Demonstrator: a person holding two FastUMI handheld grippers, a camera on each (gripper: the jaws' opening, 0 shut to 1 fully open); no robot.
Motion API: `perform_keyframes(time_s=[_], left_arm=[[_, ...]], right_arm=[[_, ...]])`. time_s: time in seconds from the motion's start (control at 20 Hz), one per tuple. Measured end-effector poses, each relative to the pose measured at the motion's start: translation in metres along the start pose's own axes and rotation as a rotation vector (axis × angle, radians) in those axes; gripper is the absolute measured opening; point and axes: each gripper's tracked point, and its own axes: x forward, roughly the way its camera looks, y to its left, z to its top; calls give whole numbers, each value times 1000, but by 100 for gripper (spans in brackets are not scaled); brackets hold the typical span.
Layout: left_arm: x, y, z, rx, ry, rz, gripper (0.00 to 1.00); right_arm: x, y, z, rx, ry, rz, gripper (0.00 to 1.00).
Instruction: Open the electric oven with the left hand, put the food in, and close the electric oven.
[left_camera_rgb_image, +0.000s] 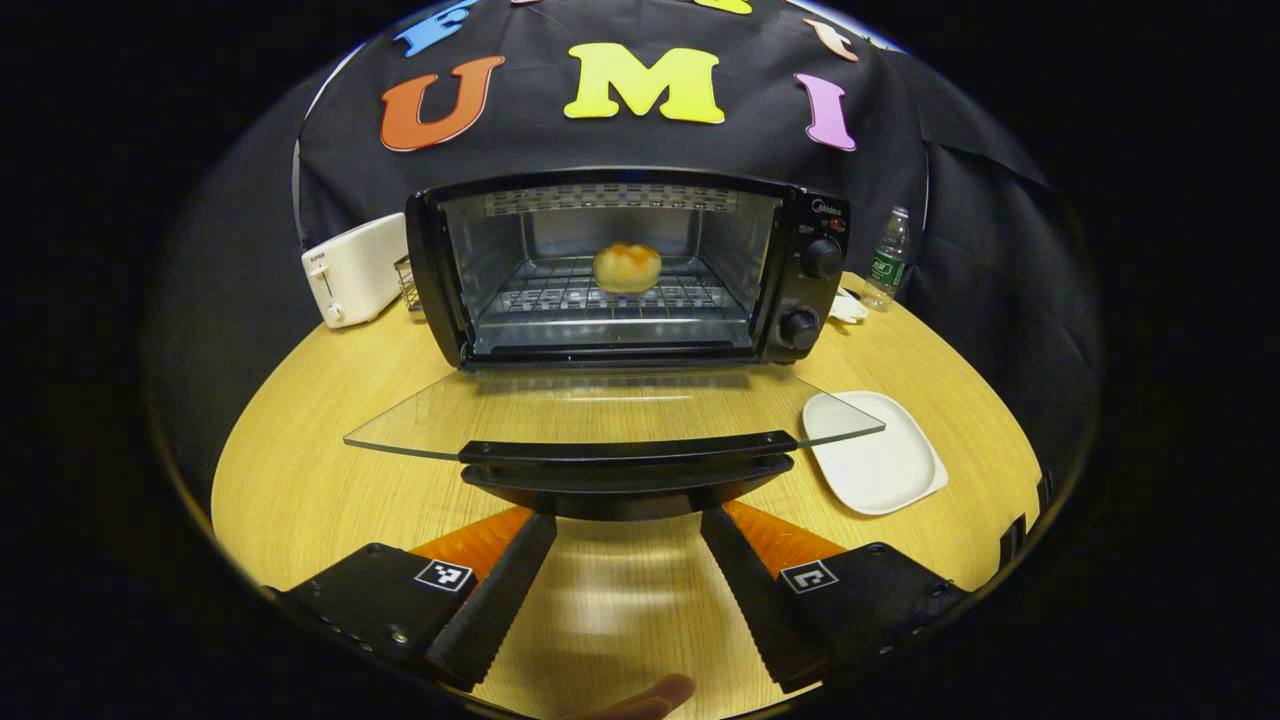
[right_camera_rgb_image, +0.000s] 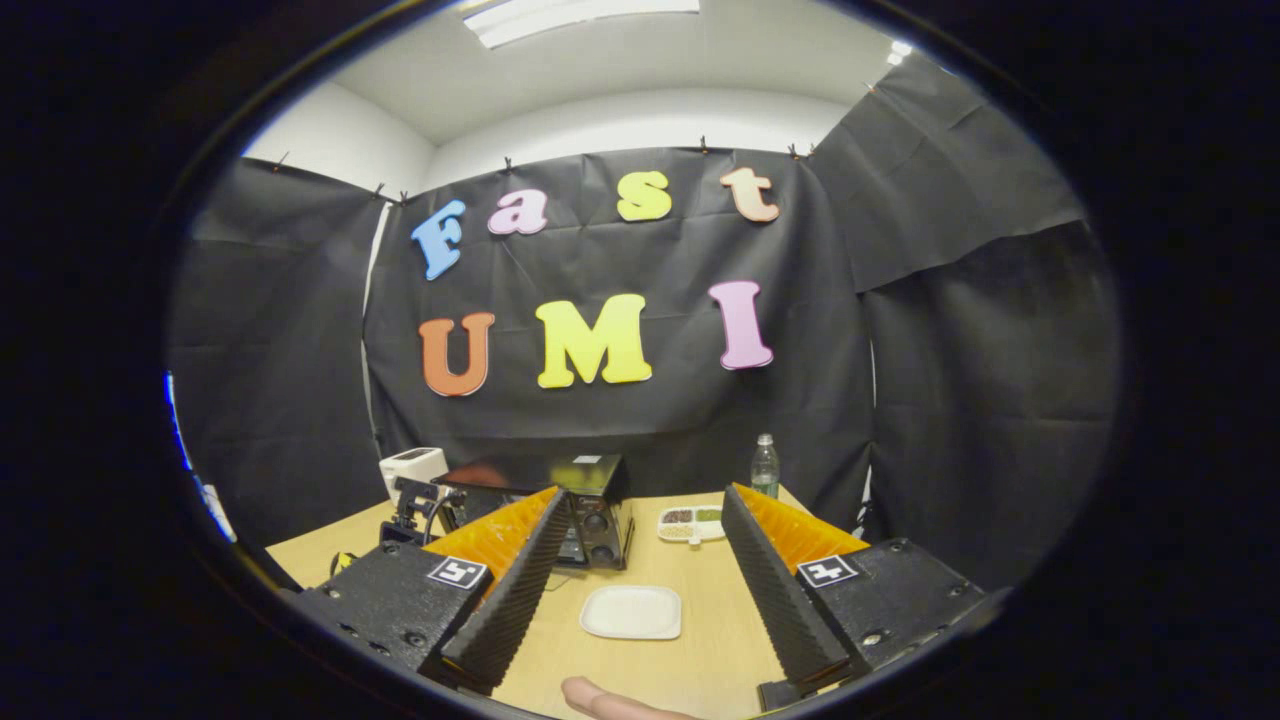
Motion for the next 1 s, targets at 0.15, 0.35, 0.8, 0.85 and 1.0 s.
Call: perform_keyframes(time_s=[0.15, 0.35, 0.8, 0.85, 1.0], left_arm=[[1, 4, 20, 16, -32, 13, 96], [5, 5, 50, 16, -85, 11, 96], [15, 18, 118, 29, -243, 49, 98], [12, 21, 120, 30, -254, 60, 98], [-7, 23, 129, 16, -305, 64, 98]], right_arm=[[3, -4, -7, 12, 13, -4, 96], [10, -8, -14, 24, 34, -6, 96], [12, -16, -24, 44, 50, -13, 96], [13, -21, -23, 43, 50, -17, 96], [11, -25, -20, 39, 50, -25, 96]])
